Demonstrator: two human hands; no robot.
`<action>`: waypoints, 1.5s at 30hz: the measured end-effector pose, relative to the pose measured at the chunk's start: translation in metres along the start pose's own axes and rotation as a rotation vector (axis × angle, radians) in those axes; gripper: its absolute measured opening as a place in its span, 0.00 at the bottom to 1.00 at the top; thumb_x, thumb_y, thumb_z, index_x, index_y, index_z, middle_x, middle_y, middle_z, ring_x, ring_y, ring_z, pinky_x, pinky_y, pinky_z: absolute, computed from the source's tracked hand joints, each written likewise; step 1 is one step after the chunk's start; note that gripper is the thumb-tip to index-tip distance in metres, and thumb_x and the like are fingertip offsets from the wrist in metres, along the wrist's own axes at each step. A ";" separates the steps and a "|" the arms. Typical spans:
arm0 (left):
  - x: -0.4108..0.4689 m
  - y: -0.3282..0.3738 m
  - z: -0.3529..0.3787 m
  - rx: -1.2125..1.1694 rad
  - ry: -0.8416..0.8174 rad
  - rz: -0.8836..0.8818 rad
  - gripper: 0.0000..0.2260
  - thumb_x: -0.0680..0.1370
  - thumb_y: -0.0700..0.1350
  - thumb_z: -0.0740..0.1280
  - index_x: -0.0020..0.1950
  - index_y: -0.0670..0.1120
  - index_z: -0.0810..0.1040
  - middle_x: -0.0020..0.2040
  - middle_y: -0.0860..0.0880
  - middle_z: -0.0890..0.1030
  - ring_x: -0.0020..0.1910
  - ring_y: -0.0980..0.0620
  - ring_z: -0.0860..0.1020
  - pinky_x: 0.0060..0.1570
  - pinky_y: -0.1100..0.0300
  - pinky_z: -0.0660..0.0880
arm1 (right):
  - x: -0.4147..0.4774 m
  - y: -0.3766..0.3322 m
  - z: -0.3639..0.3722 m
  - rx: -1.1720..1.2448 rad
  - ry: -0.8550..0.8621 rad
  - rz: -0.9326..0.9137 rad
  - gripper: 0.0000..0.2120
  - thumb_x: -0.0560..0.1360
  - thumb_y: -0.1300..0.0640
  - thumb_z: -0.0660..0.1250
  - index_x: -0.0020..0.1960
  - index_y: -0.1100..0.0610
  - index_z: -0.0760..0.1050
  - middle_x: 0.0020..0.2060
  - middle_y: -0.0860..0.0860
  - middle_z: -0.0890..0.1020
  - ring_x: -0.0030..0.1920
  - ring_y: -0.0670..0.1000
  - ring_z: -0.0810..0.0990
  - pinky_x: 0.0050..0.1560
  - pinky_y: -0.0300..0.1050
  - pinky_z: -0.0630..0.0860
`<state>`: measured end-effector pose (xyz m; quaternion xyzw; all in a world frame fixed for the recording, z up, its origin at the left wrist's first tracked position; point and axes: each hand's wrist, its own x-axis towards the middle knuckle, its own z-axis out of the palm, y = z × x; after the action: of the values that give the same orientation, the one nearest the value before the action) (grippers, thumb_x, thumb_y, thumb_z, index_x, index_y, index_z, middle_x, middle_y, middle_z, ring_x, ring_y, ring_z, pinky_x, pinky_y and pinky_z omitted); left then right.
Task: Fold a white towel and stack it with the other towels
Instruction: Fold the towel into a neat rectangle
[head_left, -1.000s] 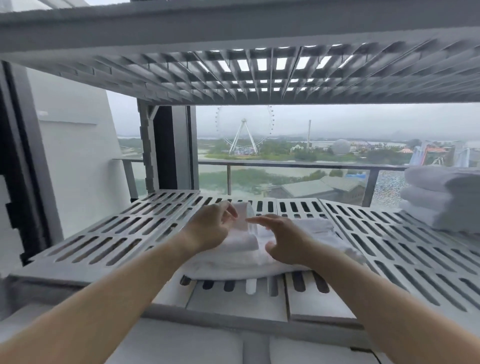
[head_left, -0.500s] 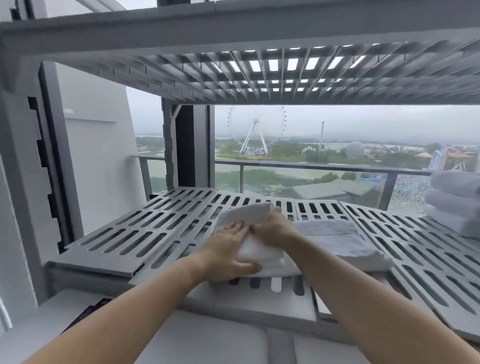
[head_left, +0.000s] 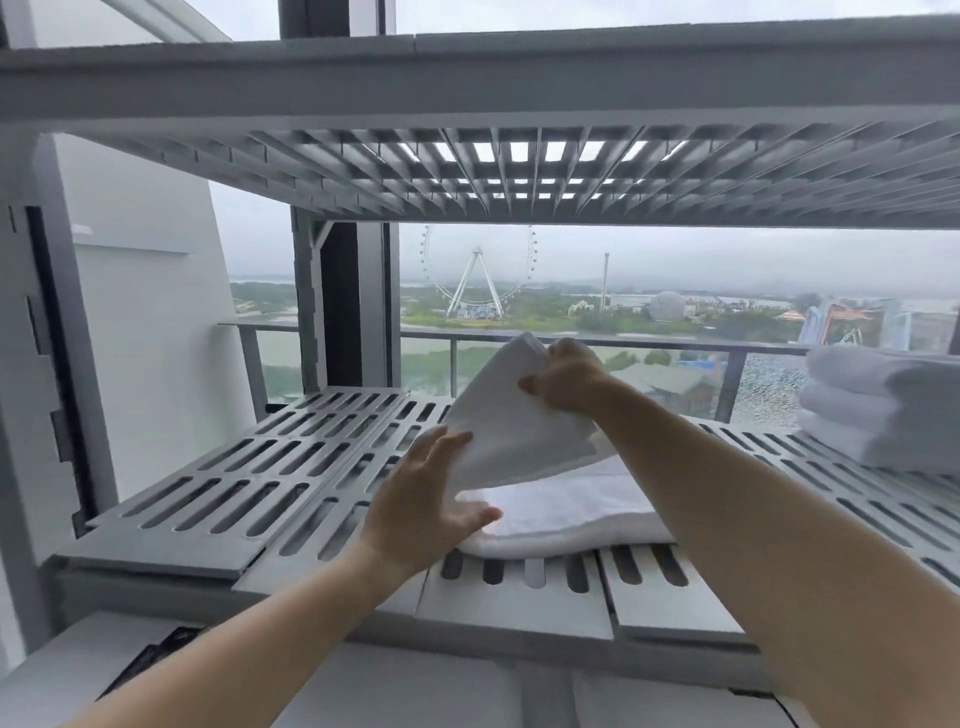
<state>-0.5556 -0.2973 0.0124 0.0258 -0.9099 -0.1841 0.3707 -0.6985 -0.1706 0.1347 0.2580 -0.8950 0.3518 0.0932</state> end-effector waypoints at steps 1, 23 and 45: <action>-0.001 0.003 0.004 -0.028 0.031 -0.038 0.36 0.66 0.59 0.74 0.69 0.55 0.63 0.68 0.54 0.68 0.61 0.53 0.71 0.57 0.57 0.73 | 0.001 0.004 -0.004 -0.003 0.007 0.008 0.19 0.69 0.52 0.72 0.54 0.62 0.75 0.51 0.60 0.79 0.52 0.58 0.77 0.48 0.45 0.72; 0.021 0.028 0.026 0.368 -0.269 -0.007 0.28 0.75 0.37 0.57 0.73 0.55 0.59 0.69 0.49 0.70 0.62 0.46 0.74 0.58 0.50 0.73 | -0.026 0.105 -0.003 0.054 0.026 0.202 0.16 0.73 0.46 0.67 0.52 0.55 0.67 0.31 0.50 0.73 0.29 0.47 0.71 0.23 0.37 0.65; 0.024 0.015 0.024 0.086 -0.095 -0.095 0.23 0.69 0.42 0.70 0.64 0.51 0.72 0.51 0.47 0.83 0.45 0.48 0.80 0.40 0.58 0.75 | -0.043 0.096 -0.025 -0.197 -0.008 0.300 0.21 0.75 0.62 0.62 0.66 0.66 0.64 0.63 0.63 0.72 0.61 0.61 0.73 0.56 0.50 0.71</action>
<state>-0.5884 -0.2799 0.0179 0.0762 -0.9312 -0.1635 0.3167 -0.7132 -0.0771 0.0818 0.1127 -0.9539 0.2715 0.0608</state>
